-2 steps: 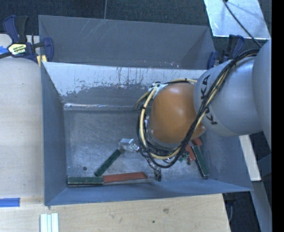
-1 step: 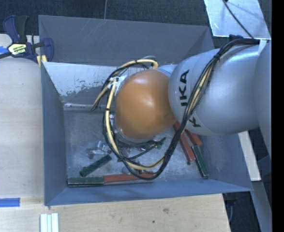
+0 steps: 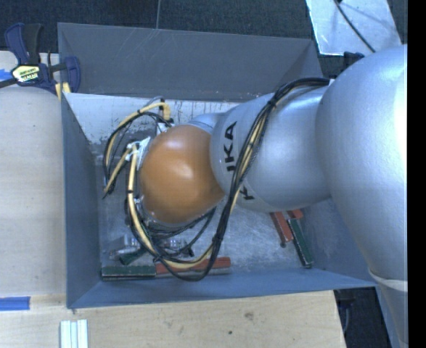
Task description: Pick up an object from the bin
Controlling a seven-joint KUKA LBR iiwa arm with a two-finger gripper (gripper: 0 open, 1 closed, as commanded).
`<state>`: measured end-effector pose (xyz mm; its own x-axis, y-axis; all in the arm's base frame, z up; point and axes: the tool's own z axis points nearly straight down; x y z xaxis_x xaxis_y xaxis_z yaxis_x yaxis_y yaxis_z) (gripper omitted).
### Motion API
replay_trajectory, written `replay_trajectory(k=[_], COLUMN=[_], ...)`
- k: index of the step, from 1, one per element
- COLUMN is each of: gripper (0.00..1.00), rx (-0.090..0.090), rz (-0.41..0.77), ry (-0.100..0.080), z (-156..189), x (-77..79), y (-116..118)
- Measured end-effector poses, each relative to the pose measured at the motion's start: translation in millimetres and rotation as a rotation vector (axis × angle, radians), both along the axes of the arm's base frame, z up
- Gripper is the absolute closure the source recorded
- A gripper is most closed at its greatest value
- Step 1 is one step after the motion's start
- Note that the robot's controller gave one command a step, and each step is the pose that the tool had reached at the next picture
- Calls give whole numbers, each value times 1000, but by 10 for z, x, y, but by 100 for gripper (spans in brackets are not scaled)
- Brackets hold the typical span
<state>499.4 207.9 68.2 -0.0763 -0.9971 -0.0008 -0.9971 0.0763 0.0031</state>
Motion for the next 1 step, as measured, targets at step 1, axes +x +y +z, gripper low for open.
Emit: replay_trajectory(k=[1], gripper=[100], rx=[1], rz=[-4], ry=[-3], z=[23], x=[16], y=[-2])
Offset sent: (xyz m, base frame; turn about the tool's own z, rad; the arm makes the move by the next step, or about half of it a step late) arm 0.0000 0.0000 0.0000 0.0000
